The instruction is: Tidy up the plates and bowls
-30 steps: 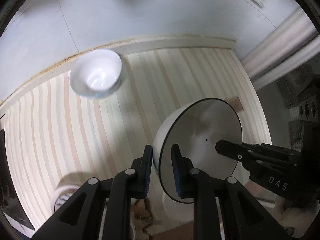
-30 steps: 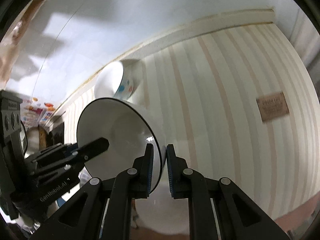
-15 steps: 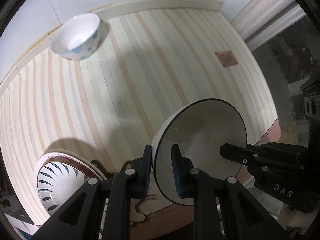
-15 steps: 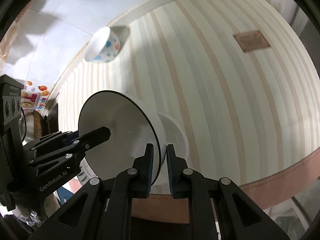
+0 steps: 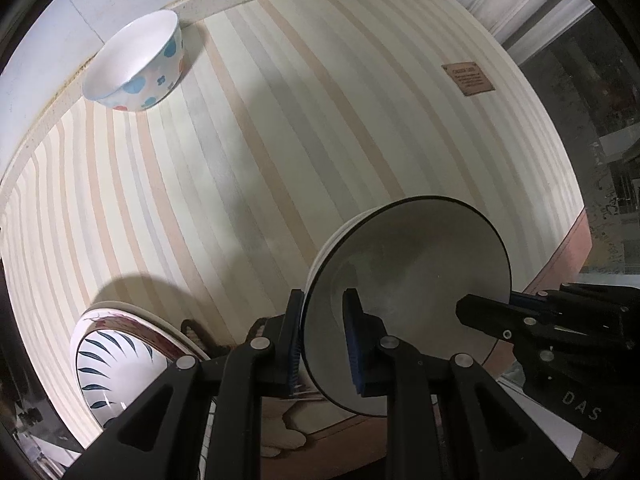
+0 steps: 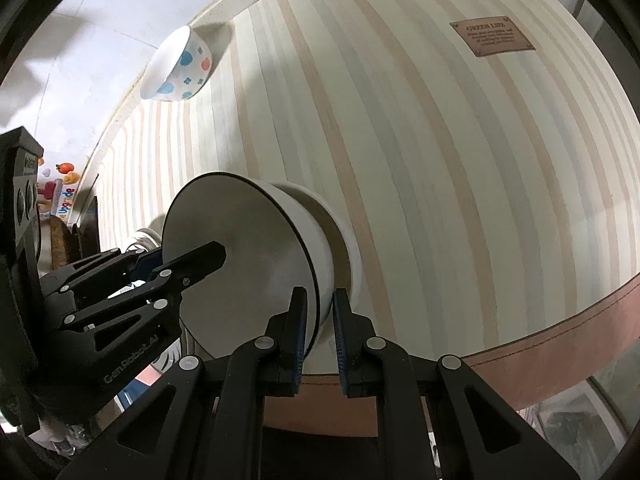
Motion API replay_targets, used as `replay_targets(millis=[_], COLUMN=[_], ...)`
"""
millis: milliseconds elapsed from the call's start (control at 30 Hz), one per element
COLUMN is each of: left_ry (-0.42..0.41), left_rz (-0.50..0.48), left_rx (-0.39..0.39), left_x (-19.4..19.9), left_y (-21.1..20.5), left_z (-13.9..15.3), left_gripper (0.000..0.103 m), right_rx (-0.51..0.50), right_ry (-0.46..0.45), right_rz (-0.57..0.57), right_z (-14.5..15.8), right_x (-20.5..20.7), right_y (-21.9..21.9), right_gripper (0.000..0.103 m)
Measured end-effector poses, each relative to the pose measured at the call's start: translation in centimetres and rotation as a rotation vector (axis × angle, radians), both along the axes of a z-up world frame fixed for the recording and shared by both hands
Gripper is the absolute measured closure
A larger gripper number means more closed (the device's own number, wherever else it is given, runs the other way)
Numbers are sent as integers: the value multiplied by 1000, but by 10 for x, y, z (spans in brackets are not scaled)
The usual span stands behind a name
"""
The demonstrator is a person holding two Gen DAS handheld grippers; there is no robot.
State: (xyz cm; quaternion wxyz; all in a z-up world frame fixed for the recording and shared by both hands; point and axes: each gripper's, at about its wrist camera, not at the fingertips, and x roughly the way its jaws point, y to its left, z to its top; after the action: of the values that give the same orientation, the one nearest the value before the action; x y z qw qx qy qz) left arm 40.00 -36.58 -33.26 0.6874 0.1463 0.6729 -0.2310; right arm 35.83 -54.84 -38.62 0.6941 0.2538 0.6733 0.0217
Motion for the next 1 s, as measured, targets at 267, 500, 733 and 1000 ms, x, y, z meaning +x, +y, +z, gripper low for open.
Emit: replay_targets(millis=[267,500,733,1000], left_ry=[1,12,3,-15], left_rz=[-1,13,13,16], left_rx=[10,8,3,-13], left_x=[-1,-1,-4,-6], left_y=[-2,-1,0,5], left_z=[-6,-7,-2,10], left_gripper=[86,86,86,86], right_rx=[-14,-37,-47,-44], right_ry=[15,15,8,-5], right_rz=[11,14,-11,-2], right_z=[-2,0,2,10], right_x=[5,10,6,1], right_y=[4,7,1,-1], right_gripper=[86,85,82,82])
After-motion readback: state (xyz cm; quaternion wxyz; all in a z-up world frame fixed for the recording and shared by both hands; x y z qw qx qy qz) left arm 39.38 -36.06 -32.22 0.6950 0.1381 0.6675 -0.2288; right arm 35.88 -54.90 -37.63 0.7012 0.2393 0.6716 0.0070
